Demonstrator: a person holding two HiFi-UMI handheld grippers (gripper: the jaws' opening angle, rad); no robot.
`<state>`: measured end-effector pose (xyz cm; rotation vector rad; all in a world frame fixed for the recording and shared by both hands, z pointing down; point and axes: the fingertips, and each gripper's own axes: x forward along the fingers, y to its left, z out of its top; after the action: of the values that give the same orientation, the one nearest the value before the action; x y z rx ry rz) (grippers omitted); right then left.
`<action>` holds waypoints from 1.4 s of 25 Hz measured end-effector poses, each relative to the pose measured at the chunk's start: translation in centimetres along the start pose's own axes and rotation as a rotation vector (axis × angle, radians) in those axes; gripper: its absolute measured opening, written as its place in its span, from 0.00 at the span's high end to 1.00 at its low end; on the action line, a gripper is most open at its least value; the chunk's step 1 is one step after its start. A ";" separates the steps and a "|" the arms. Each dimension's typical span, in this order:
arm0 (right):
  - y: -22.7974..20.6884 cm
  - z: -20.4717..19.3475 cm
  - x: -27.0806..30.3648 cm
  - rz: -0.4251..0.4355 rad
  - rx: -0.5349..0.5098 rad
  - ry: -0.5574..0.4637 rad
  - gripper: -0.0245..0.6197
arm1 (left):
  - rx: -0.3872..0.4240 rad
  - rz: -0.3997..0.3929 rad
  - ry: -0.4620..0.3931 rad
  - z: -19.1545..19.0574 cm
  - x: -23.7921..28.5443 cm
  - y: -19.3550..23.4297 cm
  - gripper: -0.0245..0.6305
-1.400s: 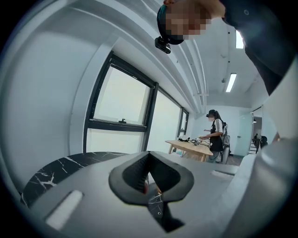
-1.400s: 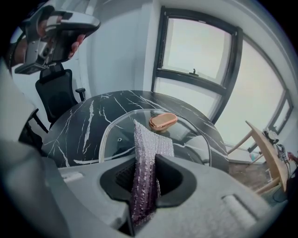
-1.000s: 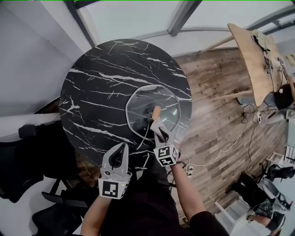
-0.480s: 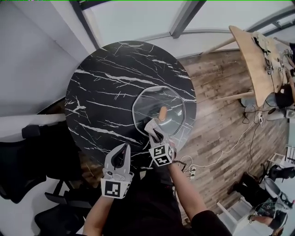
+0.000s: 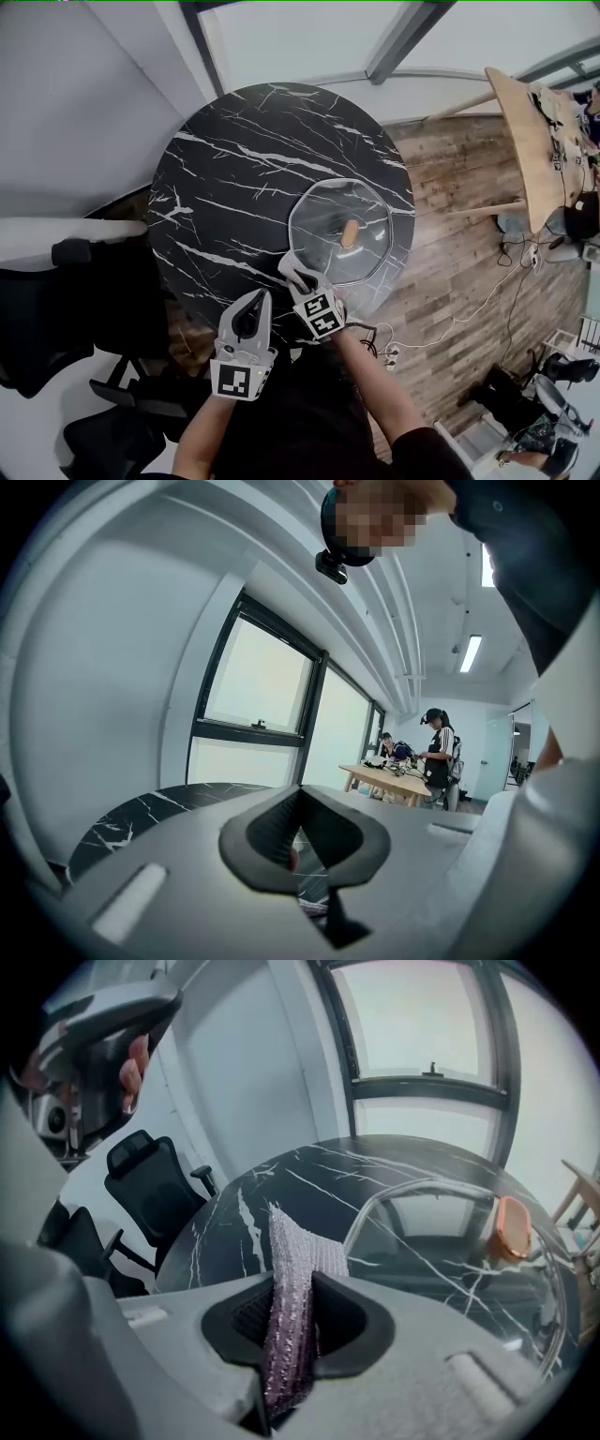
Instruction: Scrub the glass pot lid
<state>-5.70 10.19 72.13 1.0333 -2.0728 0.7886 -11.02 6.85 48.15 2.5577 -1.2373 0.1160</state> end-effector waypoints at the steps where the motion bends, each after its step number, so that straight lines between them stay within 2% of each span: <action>1: 0.6 0.4 0.2 0.023 0.004 -0.010 0.85 | -0.001 0.005 -0.003 0.0 -0.1 0.2 0.96; 5: 1.5 2.2 0.3 0.156 0.107 -0.067 0.85 | -0.029 0.041 -0.037 0.8 -0.1 1.0 0.96; 9: 1.9 4.3 -1.1 0.268 0.210 -0.177 0.85 | -0.021 0.059 -0.017 0.9 -0.2 1.6 0.96; 14: 1.3 9.3 -6.6 0.399 0.385 -0.399 0.85 | -0.014 0.062 -0.001 0.9 0.3 1.6 0.96; 17: -0.4 11.7 -10.6 0.338 0.354 -0.523 0.85 | -0.007 0.058 -0.016 1.7 1.3 1.1 0.96; 20: -2.1 13.0 -13.6 0.236 0.274 -0.567 0.85 | 0.000 0.055 -0.008 2.0 2.5 0.3 0.96; 27: -7.0 14.0 -16.6 0.007 0.130 -0.549 0.85 | 0.021 0.057 -0.021 3.0 6.1 -2.3 0.96; 33: -13.2 12.9 -17.9 -0.094 0.146 -0.508 0.85 | 0.010 0.099 -0.004 2.4 8.8 -3.8 0.96; 35: -15.7 12.2 -18.0 -0.131 0.157 -0.489 0.85 | -0.008 0.127 -0.033 2.8 9.9 -4.0 0.96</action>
<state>11.95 0.81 54.19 1.5581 -2.3365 0.6885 -1.89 0.88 46.55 2.4833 -1.4096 0.0962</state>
